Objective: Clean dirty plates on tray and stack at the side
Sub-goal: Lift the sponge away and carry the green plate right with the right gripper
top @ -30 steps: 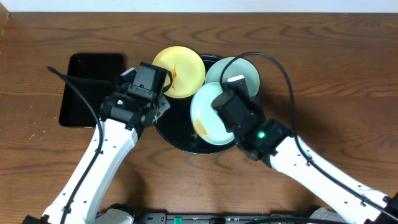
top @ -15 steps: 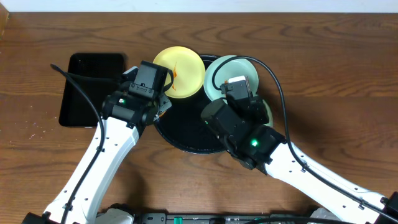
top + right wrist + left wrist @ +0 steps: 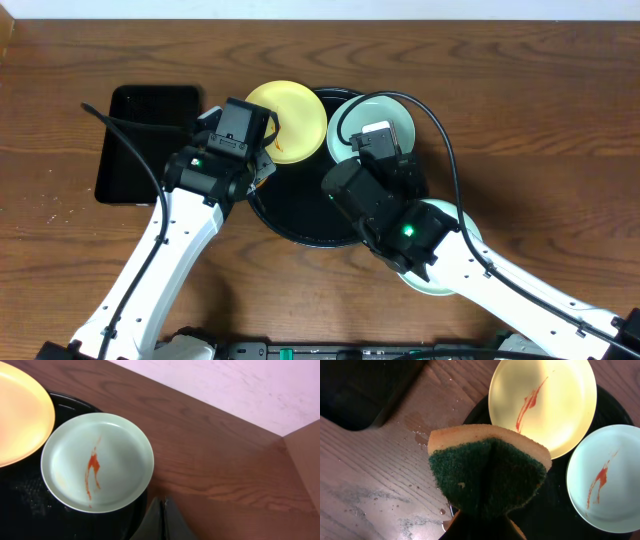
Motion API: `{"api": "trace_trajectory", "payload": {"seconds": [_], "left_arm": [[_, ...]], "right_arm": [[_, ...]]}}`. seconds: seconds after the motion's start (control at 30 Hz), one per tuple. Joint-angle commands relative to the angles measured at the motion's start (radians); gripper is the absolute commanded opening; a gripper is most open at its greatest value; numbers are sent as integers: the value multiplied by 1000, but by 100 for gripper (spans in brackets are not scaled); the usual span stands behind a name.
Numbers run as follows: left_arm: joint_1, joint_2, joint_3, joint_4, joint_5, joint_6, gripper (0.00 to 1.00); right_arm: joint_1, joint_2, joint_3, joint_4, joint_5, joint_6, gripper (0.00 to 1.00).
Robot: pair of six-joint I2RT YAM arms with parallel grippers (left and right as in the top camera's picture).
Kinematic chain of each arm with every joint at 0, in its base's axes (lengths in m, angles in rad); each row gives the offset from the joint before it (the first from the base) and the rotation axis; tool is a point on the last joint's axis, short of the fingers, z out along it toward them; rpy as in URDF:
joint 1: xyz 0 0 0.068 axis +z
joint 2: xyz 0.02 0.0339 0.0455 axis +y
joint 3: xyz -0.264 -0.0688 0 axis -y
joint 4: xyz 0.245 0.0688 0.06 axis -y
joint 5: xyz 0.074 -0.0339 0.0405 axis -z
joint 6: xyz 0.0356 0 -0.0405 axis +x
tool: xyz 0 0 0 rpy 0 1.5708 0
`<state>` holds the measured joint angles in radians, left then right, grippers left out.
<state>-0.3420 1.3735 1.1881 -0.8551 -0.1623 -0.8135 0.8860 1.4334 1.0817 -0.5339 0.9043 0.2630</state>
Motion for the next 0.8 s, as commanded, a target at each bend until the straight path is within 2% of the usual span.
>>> {"api": "trace_trajectory", "payload": {"seconds": [0.0, 0.17, 0.43, 0.57, 0.77], "left_arm": [[5, 2, 7, 4, -2, 9, 7], [5, 7, 7, 4, -2, 8, 8], [5, 26, 7, 4, -2, 8, 8], [4, 46, 7, 3, -2, 8, 7], [3, 70, 7, 8, -2, 9, 8]], "right_arm": [[7, -9, 14, 4, -19, 29, 1], [-29, -9, 14, 9, -143, 51, 1], [-144, -9, 14, 29, -475, 59, 2], [-204, -8, 14, 29, -649, 66, 17], [-245, -8, 14, 11, -808, 66, 45]]}}
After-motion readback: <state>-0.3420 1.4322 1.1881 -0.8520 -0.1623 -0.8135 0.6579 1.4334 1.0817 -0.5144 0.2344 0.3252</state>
